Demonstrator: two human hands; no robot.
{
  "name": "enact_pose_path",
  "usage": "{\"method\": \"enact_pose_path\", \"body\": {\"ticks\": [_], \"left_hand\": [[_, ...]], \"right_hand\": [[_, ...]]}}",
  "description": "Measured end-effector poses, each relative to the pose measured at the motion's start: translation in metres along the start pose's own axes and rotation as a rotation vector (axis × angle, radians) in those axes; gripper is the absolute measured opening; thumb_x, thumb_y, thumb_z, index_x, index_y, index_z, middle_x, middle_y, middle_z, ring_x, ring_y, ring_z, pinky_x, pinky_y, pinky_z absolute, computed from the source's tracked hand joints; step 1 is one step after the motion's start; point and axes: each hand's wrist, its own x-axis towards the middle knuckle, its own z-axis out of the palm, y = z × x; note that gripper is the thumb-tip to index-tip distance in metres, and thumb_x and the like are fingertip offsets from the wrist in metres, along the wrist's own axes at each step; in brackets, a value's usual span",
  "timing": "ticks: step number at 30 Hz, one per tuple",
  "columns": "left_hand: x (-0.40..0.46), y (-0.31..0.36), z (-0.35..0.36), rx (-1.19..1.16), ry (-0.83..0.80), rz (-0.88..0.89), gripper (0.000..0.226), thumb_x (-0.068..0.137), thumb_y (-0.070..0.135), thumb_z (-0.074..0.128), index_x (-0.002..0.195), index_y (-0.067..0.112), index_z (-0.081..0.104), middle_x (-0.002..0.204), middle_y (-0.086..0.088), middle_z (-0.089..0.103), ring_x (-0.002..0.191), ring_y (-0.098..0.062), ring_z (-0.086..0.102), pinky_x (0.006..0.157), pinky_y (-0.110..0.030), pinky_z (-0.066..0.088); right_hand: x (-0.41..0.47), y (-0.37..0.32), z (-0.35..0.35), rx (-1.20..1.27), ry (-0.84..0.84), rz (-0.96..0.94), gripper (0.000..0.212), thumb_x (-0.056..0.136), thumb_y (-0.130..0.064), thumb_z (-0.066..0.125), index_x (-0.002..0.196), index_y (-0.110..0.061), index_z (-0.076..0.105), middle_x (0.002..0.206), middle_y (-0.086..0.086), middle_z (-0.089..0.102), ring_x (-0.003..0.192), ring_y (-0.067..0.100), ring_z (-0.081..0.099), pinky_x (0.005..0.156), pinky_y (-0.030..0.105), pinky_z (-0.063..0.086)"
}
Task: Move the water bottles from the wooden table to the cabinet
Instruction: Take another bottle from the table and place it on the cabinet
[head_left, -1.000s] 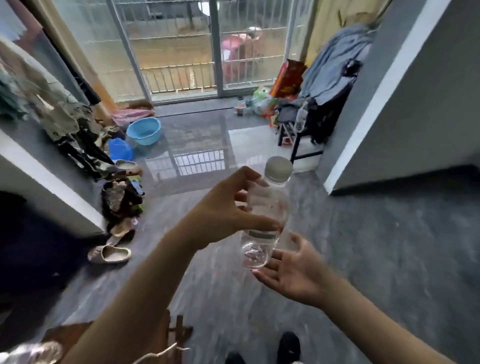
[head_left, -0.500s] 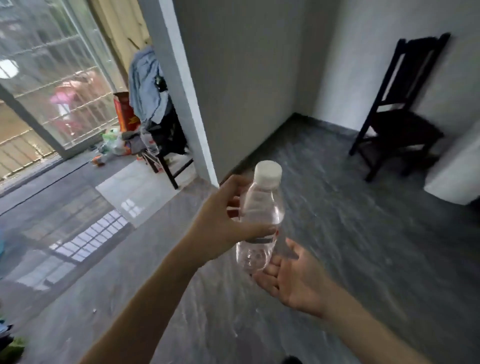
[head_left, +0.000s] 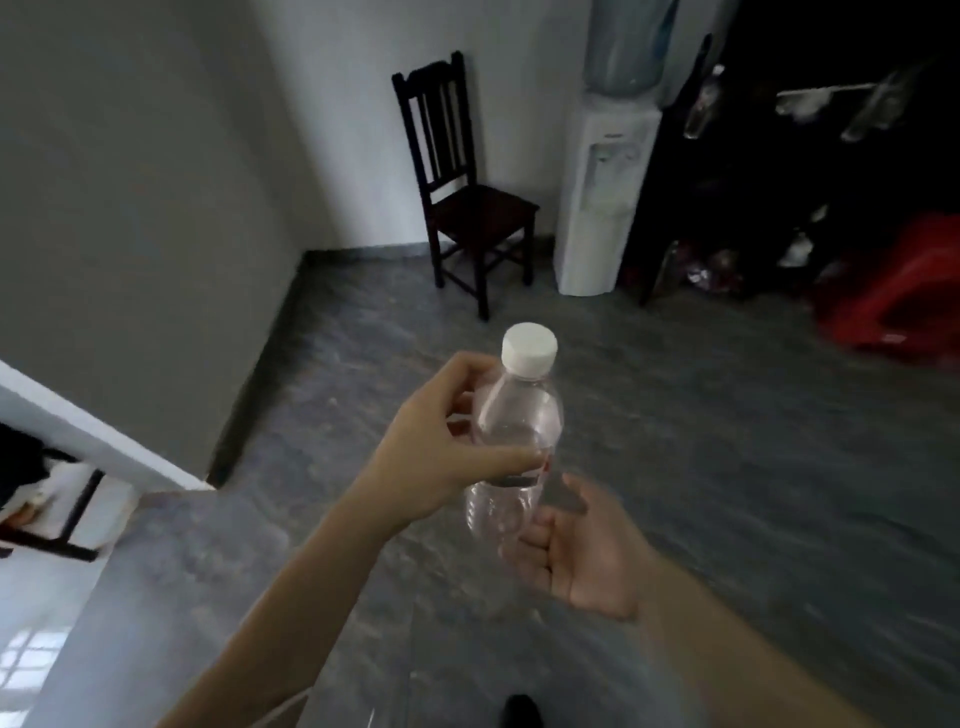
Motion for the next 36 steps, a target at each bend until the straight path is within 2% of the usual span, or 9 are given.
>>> {"method": "enact_pose_path", "body": {"ticks": [3,5,9,12,16,20,26,30,36], "left_hand": [[0.027,0.012,0.025,-0.005,-0.13,0.049,0.066,0.056,0.047,0.09,0.114,0.046,0.059,0.113,0.018,0.07,0.104,-0.007,0.07,0.085,-0.027,0.058],[0.042,0.02,0.036,0.0,-0.197,0.096,0.066,0.058,0.047,0.09,0.116,0.044,0.059,0.114,0.018,0.069,0.106,-0.007,0.069,0.089,-0.026,0.057],[0.072,0.028,0.047,-0.017,-0.301,0.162,0.062,0.064,0.036,0.091,0.118,0.038,0.06,0.112,0.014,0.069,0.106,-0.01,0.068,0.09,-0.025,0.054],[0.094,0.028,0.045,-0.05,-0.354,0.18,0.061,0.063,0.038,0.09,0.117,0.038,0.06,0.111,0.013,0.07,0.104,-0.01,0.069,0.087,-0.024,0.054],[0.126,0.032,0.034,-0.098,-0.389,0.205,0.062,0.061,0.04,0.09,0.116,0.039,0.061,0.11,0.012,0.071,0.103,-0.011,0.071,0.088,-0.03,0.055],[0.153,0.032,0.025,-0.163,-0.418,0.233,0.063,0.063,0.038,0.09,0.118,0.036,0.061,0.111,0.01,0.07,0.105,-0.014,0.07,0.088,-0.034,0.059],[0.193,0.032,0.028,-0.198,-0.446,0.247,0.061,0.063,0.038,0.09,0.116,0.035,0.062,0.109,0.008,0.071,0.103,-0.017,0.071,0.09,-0.038,0.059],[0.23,0.033,0.041,-0.218,-0.47,0.249,0.064,0.063,0.037,0.09,0.12,0.033,0.062,0.113,0.005,0.071,0.108,-0.022,0.07,0.097,-0.047,0.057],[0.294,0.045,0.08,-0.204,-0.507,0.251,0.061,0.064,0.037,0.089,0.119,0.039,0.062,0.114,0.009,0.071,0.107,-0.015,0.071,0.087,-0.031,0.059]], "right_hand": [[-0.017,-0.02,-0.016,0.07,0.047,-0.057,0.062,0.095,-0.049,0.037,0.106,0.004,0.067,0.092,0.021,0.071,0.078,0.035,0.069,0.073,0.038,0.054],[-0.025,-0.03,-0.022,0.101,0.076,-0.09,0.065,0.097,-0.051,0.036,0.123,0.004,0.06,0.105,0.023,0.068,0.082,0.035,0.067,0.077,0.038,0.053],[-0.034,-0.049,-0.021,0.163,0.114,-0.171,0.072,0.097,-0.053,0.037,0.136,0.006,0.052,0.121,0.024,0.063,0.099,0.036,0.064,0.084,0.039,0.053],[-0.03,-0.061,-0.016,0.227,0.139,-0.234,0.072,0.097,-0.055,0.034,0.128,0.006,0.058,0.113,0.024,0.067,0.094,0.035,0.067,0.085,0.039,0.054],[-0.022,-0.08,-0.009,0.261,0.085,-0.276,0.075,0.096,-0.057,0.031,0.108,0.008,0.067,0.098,0.027,0.071,0.078,0.035,0.073,0.07,0.037,0.059],[-0.015,-0.103,-0.002,0.256,0.075,-0.309,0.075,0.096,-0.057,0.033,0.119,0.008,0.061,0.105,0.027,0.07,0.085,0.037,0.073,0.073,0.038,0.06],[-0.007,-0.13,0.001,0.257,0.086,-0.33,0.078,0.097,-0.059,0.03,0.12,0.008,0.062,0.113,0.027,0.068,0.092,0.036,0.072,0.08,0.038,0.058],[0.0,-0.16,-0.008,0.273,0.13,-0.34,0.077,0.095,-0.06,0.032,0.127,0.005,0.059,0.12,0.025,0.066,0.102,0.035,0.066,0.088,0.039,0.052],[0.011,-0.224,-0.037,0.309,0.142,-0.355,0.08,0.095,-0.06,0.032,0.134,0.006,0.054,0.115,0.025,0.067,0.095,0.034,0.07,0.082,0.038,0.056]]}}
